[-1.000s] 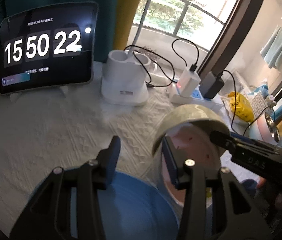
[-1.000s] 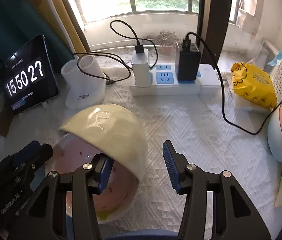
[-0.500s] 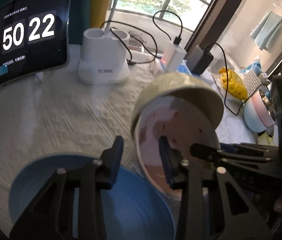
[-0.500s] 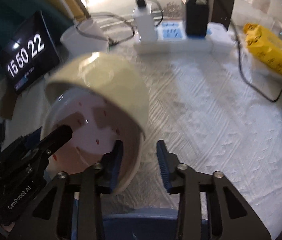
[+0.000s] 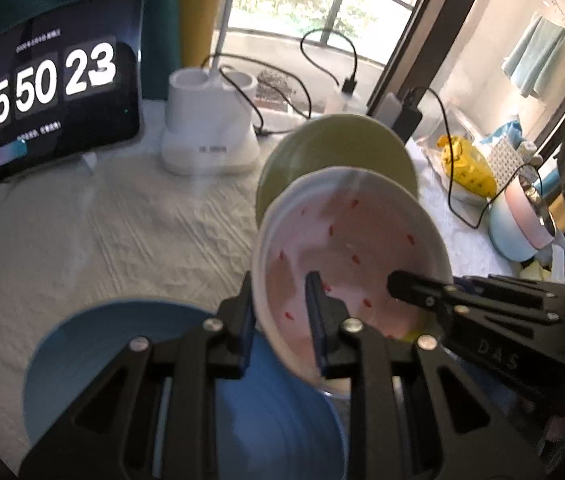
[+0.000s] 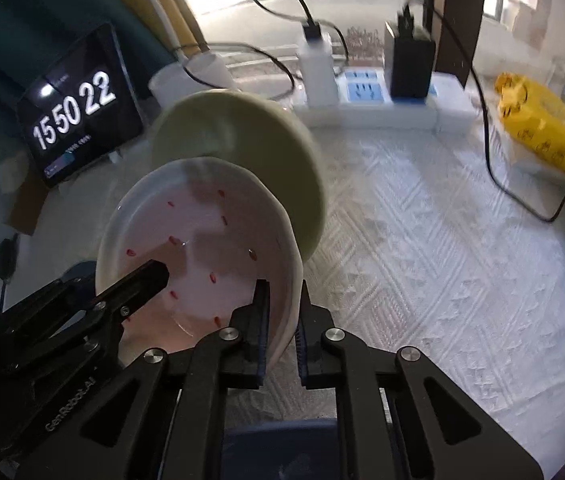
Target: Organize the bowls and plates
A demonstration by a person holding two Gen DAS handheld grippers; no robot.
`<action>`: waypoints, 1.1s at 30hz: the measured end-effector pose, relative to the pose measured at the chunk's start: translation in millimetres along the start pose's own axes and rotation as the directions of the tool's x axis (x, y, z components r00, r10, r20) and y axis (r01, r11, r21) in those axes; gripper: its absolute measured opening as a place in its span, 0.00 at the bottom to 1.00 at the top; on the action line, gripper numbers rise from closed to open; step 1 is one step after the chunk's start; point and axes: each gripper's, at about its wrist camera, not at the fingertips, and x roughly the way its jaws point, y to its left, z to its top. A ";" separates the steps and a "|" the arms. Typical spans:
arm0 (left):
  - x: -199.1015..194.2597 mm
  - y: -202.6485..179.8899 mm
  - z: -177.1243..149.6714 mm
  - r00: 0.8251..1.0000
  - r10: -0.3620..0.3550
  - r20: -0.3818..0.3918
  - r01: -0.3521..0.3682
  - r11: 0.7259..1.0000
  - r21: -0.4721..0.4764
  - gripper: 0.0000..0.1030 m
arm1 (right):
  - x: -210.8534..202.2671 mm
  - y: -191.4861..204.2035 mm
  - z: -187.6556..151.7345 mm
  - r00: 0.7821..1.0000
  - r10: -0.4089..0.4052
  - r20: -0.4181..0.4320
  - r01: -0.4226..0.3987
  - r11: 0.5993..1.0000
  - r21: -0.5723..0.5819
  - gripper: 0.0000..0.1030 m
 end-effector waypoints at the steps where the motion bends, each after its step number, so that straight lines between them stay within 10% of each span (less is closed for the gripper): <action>1: -2.2 -0.3 0.7 1.000 0.001 0.008 -0.001 1.000 0.002 0.23 | -2.7 2.0 -0.1 1.000 -0.003 0.008 0.003 1.000 -0.005 0.12; 33: -70.9 -34.1 -2.8 0.988 -0.028 0.155 0.021 0.999 0.044 0.23 | -74.7 6.3 -23.7 0.983 -0.023 0.184 0.028 0.999 -0.030 0.12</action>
